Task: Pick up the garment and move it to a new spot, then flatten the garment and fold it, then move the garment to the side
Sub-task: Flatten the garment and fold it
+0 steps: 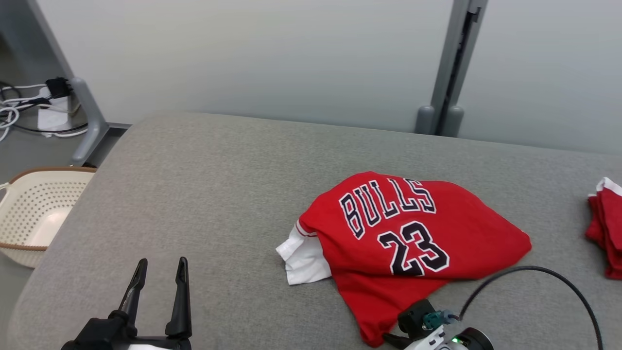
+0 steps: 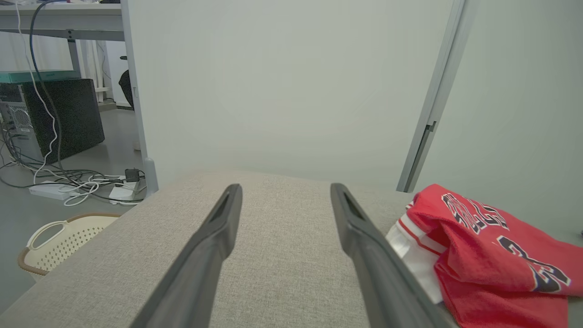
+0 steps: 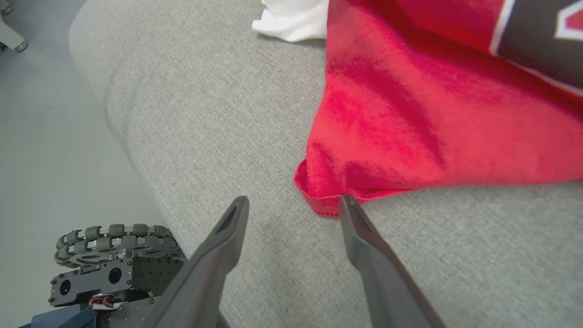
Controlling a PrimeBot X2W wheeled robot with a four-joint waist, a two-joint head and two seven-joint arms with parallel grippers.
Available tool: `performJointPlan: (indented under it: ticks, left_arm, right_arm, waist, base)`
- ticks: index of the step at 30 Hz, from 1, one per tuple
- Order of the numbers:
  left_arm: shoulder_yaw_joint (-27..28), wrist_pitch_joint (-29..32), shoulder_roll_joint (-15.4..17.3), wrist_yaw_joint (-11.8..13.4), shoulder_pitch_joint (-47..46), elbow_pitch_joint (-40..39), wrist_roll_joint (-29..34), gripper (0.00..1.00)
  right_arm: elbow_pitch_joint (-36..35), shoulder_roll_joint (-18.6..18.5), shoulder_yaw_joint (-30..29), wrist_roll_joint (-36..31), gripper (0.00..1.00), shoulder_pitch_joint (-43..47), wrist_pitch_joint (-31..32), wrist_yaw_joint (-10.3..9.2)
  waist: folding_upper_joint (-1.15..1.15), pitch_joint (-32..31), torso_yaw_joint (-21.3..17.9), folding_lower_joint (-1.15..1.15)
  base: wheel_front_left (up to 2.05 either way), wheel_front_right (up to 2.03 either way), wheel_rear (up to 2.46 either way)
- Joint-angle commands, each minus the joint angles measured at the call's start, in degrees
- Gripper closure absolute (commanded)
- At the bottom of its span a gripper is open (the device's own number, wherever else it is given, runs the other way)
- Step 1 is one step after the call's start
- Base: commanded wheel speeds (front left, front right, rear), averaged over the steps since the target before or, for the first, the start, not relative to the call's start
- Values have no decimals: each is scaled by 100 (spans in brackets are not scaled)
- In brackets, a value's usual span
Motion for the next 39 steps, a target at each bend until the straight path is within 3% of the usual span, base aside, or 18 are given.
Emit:
performJointPlan:
  ticks: [1,11,12,14,15,19,25,30,39]
  left_arm:
    - [12,0,0,-19,-96,10,-14,0]
    - [70,0,-57,-99,-173,105,-39,0]
    - [81,0,-64,-106,-180,112,-41,0]
    - [120,0,-75,-117,-181,129,-43,0]
    - [141,0,-79,-114,-182,139,-45,0]
    - [193,1,-92,-147,-209,173,-32,0]
    - [264,0,-121,-185,-183,188,-10,0]
    - [344,0,-143,-225,-153,173,-11,0]
    - [405,0,-174,-321,-256,222,30,0]
  right_arm:
    - [76,-21,-1,-11,0,-57,48,2]
    - [991,234,-138,-398,0,-258,299,0]
    - [1054,261,-145,-420,16,-283,306,0]
    - [1145,304,-181,-477,89,-326,238,0]
    - [1165,326,-175,-508,100,-353,176,1]
    - [1120,321,-192,-551,100,-511,-72,2]
    - [800,-39,-546,-683,100,-697,-347,1]
    - [347,-539,-1183,-893,100,-627,-251,1]
    - [-551,-1071,-2473,-1252,100,-127,110,1]
  waist:
    - [0,2,93,0]
    - [0,116,278,0]
    - [0,134,276,0]
    - [0,158,253,0]
    - [0,169,228,0]
    - [0,171,49,0]
    - [0,100,-431,0]
    - [0,94,-893,0]
    - [0,167,-1430,0]
  base:
    - [0,0,0]
    - [0,0,0]
    - [0,0,0]
    - [0,0,0]
    - [0,0,0]
    - [0,0,0]
    - [0,0,0]
    - [0,0,0]
    - [0,0,0]
